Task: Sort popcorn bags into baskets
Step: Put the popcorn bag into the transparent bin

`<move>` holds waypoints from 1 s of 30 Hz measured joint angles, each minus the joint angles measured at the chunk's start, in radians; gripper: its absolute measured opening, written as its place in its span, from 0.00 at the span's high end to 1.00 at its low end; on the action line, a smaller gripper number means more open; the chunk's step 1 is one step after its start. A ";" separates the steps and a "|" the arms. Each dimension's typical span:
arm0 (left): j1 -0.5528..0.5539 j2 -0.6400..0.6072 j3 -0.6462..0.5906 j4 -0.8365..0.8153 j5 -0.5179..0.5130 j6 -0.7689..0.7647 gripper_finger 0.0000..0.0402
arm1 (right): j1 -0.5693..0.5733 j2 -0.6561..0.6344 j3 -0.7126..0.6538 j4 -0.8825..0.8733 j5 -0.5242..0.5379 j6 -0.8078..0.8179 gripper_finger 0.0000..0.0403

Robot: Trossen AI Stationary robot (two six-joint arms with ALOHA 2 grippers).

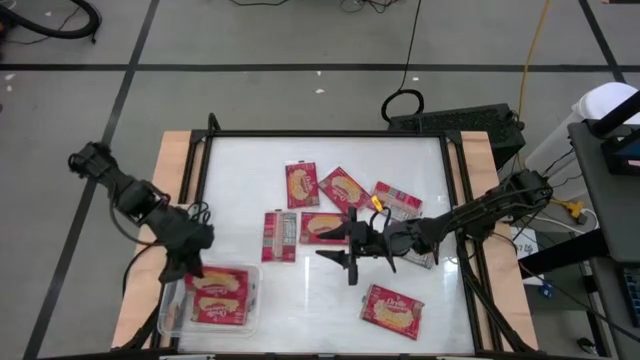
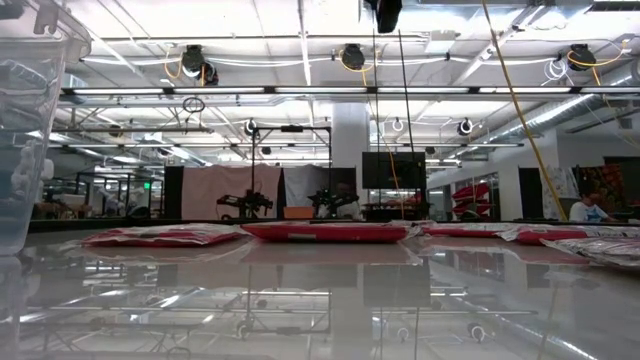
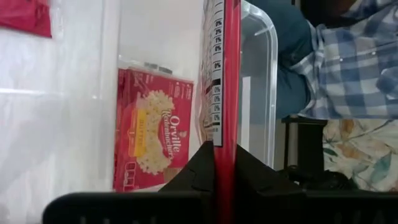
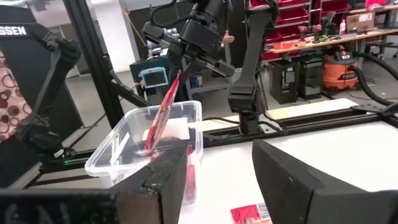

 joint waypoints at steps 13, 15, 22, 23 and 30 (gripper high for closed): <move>-0.255 0.045 0.000 -0.017 -0.199 -0.239 0.93 | 0.009 0.000 0.000 -0.008 -0.001 -0.007 0.57; -0.287 0.074 0.000 -0.017 -0.204 -0.260 0.92 | 0.009 0.000 0.000 -0.012 -0.001 -0.008 0.57; -0.330 0.188 0.000 -0.009 -0.224 -0.274 0.92 | 0.008 0.000 0.000 -0.032 -0.001 -0.008 0.57; -0.332 0.202 0.000 -0.006 -0.225 -0.270 0.92 | 0.009 0.000 0.000 -0.032 -0.001 -0.008 0.57; -0.354 0.285 0.000 0.002 -0.225 -0.247 0.91 | 0.009 0.000 0.000 -0.032 -0.001 -0.008 0.57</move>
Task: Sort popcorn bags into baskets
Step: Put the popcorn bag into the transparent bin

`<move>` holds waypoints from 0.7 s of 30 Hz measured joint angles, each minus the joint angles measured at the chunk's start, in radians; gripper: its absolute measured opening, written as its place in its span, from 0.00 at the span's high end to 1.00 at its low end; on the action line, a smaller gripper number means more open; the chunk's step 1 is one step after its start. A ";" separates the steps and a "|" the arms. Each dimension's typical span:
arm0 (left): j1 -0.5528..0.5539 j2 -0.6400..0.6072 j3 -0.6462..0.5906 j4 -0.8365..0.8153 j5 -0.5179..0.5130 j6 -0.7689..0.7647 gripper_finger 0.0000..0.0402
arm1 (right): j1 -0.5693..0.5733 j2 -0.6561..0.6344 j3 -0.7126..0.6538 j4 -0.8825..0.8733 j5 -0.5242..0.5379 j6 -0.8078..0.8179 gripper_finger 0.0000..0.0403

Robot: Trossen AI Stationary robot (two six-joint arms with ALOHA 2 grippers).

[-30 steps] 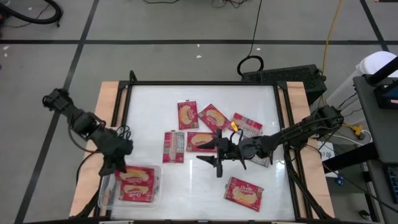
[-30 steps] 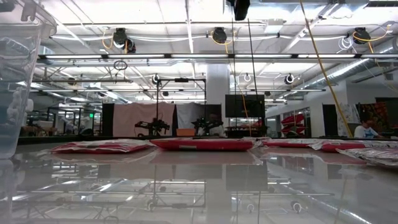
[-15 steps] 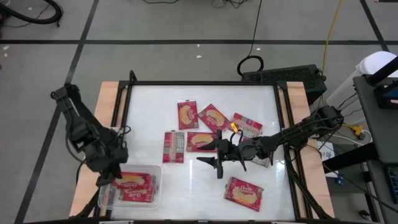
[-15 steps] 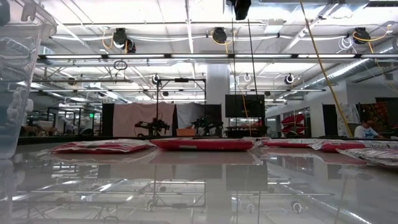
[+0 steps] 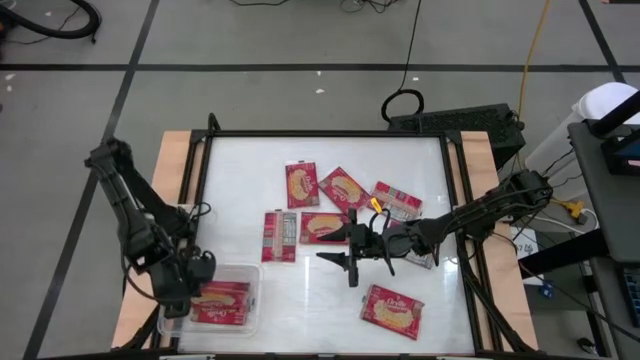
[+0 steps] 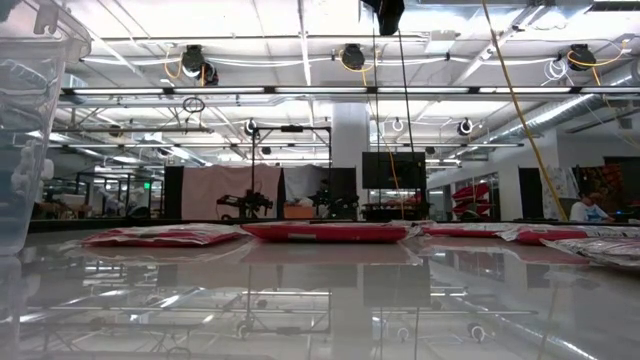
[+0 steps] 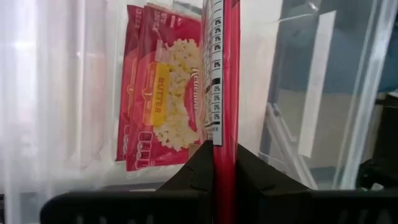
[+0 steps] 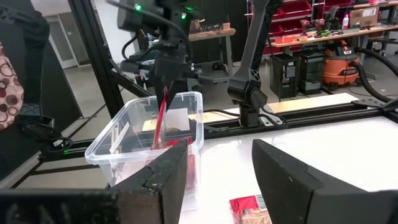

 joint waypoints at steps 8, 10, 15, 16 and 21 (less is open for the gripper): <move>-0.006 0.045 0.000 -0.001 0.000 -0.068 0.91 | 0.000 0.000 0.000 0.000 0.000 0.000 0.57; -0.006 0.048 0.000 -0.001 0.000 -0.082 0.91 | 0.000 0.000 0.000 0.000 0.000 0.000 0.57; -0.006 0.049 0.000 -0.001 0.000 -0.090 0.91 | 0.000 0.000 0.000 0.000 0.000 0.005 0.57; -0.006 0.049 0.000 -0.002 0.000 -0.097 0.90 | 0.000 0.000 0.000 0.000 0.000 0.006 0.57; -0.005 0.049 0.000 -0.006 -0.003 -0.119 0.78 | 0.007 0.000 0.000 0.000 0.000 0.007 0.57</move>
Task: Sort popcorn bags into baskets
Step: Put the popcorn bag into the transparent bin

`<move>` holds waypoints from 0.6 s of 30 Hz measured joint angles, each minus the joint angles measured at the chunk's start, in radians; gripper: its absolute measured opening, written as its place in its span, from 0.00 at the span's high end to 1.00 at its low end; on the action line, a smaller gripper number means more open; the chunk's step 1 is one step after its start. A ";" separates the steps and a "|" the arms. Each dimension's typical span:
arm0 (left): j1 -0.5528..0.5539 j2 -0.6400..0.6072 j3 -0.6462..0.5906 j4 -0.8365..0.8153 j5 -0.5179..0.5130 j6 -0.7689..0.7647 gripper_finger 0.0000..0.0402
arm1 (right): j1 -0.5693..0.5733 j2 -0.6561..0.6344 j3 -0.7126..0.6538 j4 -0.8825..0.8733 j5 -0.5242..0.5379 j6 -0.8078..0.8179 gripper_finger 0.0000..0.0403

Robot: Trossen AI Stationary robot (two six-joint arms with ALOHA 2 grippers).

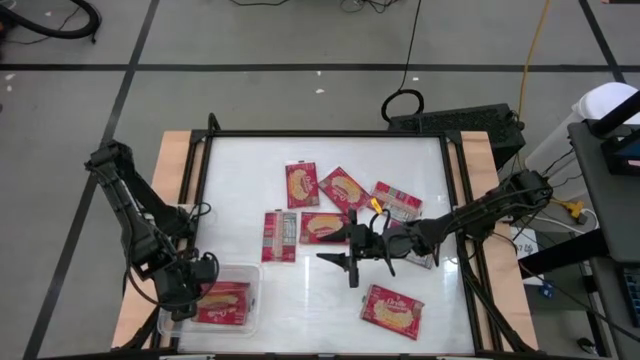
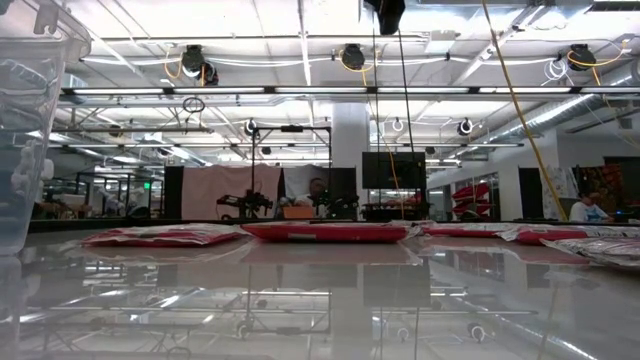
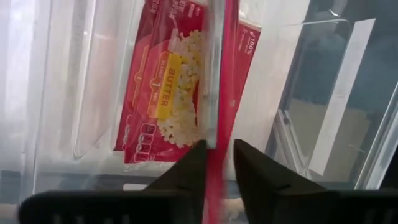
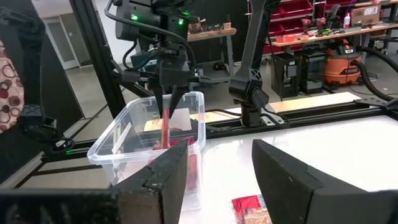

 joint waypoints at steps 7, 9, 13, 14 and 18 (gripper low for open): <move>0.015 -0.006 0.000 -0.010 0.019 0.035 0.63 | 0.018 0.000 0.000 0.000 0.001 0.000 0.57; 0.040 -0.018 0.000 -0.003 0.034 0.065 0.61 | 0.019 0.000 0.000 0.000 0.002 0.000 0.57; 0.089 -0.064 0.007 0.016 0.034 0.098 0.62 | 0.019 0.000 0.000 -0.017 0.003 0.000 0.57; 0.100 -0.075 0.018 0.020 0.032 0.108 0.62 | 0.019 0.000 0.000 -0.030 0.005 0.000 0.57; 0.128 -0.114 0.069 0.025 -0.067 0.200 0.67 | 0.019 0.000 0.000 -0.100 0.062 0.000 0.57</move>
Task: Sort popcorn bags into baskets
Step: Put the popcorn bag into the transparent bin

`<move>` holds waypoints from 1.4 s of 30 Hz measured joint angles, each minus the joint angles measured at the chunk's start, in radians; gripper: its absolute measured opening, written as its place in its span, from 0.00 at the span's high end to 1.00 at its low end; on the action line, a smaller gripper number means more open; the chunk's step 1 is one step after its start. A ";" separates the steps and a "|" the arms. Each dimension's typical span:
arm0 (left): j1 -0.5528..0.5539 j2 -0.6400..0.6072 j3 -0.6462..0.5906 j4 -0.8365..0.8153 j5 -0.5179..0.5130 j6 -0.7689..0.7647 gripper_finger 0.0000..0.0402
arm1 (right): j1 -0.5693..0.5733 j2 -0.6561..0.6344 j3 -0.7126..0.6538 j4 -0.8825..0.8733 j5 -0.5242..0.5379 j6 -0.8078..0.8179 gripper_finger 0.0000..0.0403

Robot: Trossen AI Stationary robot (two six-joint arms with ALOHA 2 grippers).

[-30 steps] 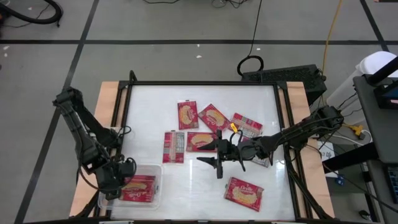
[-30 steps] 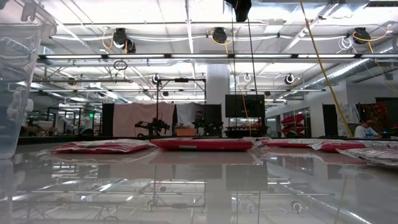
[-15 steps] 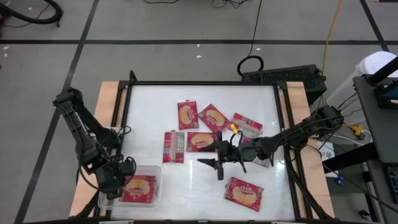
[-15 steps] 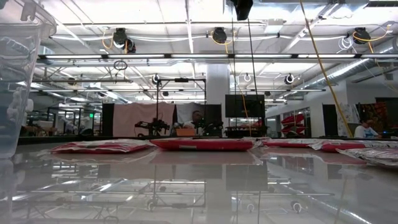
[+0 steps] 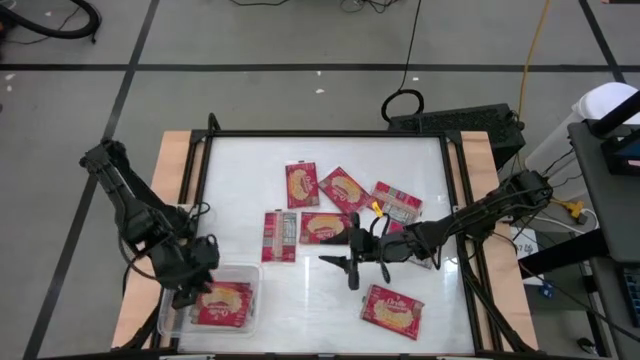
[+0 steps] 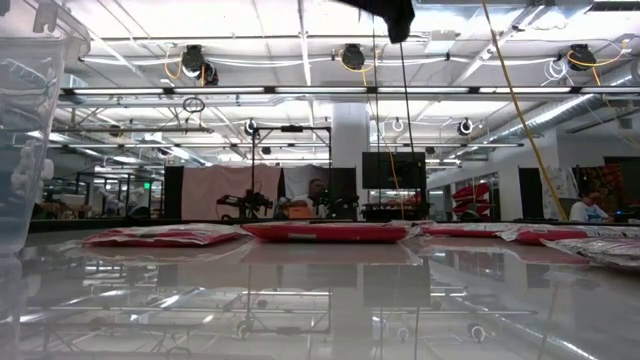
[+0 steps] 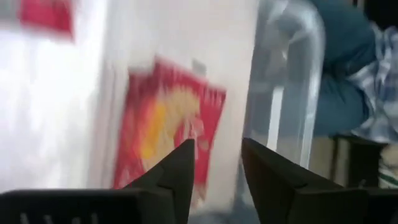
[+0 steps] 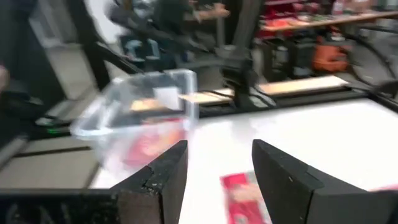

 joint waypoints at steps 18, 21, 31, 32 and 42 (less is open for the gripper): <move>0.169 -0.010 -0.065 0.115 -0.823 0.535 0.76 | -0.097 0.015 0.000 -0.323 0.111 0.090 0.57; 0.212 -0.010 -0.121 0.237 -0.827 0.585 0.76 | -0.100 0.048 0.000 -0.372 0.067 0.079 0.56; 0.359 -0.010 -0.257 0.636 -0.827 0.762 0.76 | -0.059 0.148 0.000 -0.549 0.047 0.129 0.44; 0.371 -0.010 -0.262 0.655 -0.827 0.761 0.76 | -0.053 0.147 0.000 -0.571 0.060 0.142 0.44; 0.494 -0.010 -0.303 0.737 -0.761 0.804 0.76 | 0.018 0.146 -0.087 -0.620 0.150 0.269 0.43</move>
